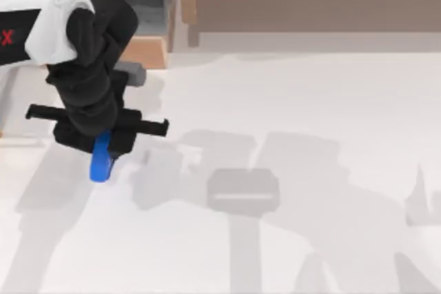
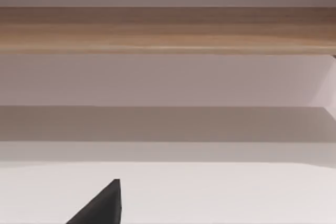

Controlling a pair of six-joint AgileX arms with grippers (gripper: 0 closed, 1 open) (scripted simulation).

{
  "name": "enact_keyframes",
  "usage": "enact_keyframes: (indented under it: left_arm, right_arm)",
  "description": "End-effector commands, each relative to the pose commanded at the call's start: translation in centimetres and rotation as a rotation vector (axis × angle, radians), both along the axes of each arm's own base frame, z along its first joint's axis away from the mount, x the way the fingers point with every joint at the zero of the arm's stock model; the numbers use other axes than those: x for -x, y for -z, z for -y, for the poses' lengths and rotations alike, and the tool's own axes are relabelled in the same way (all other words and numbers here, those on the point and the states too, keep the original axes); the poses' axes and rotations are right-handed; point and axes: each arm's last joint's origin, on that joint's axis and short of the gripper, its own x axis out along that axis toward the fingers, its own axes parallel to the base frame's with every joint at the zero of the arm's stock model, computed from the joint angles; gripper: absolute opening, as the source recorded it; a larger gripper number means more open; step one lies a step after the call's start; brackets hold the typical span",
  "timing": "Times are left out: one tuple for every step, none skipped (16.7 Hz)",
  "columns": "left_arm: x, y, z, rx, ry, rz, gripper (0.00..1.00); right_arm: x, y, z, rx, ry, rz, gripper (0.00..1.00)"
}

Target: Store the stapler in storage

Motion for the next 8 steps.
enact_keyframes:
  left_arm:
    - [-0.8,-1.2,-0.6,-0.007,0.016,0.034,0.0]
    - [-1.8,-2.7,-1.3,-0.015,0.032,0.073,0.0]
    - [-2.8,-4.3,-2.3,-0.027,0.048,0.116,0.0]
    - [-3.8,-5.9,-3.4,-0.043,0.061,0.158,0.0]
    - [-4.8,-7.6,-4.7,-0.063,0.072,0.195,0.0]
    - [-5.8,-9.1,-6.2,-0.087,0.079,0.224,0.0]
    - [-6.6,-10.4,-7.9,-0.113,0.082,0.242,0.0]
    - [-7.5,-11.3,-9.7,-0.14,0.081,0.249,0.0]
  right_arm:
    - [0.0,0.0,0.0,0.0,0.0,0.0,1.0]
    - [0.0,0.0,0.0,0.0,0.0,0.0,1.0]
    - [0.0,0.0,0.0,0.0,0.0,0.0,1.0]
    - [0.0,0.0,0.0,0.0,0.0,0.0,1.0]
    - [0.0,0.0,0.0,0.0,0.0,0.0,1.0]
    - [0.0,0.0,0.0,0.0,0.0,0.0,1.0]
    - [0.0,0.0,0.0,0.0,0.0,0.0,1.0]
    - [0.0,0.0,0.0,0.0,0.0,0.0,1.0]
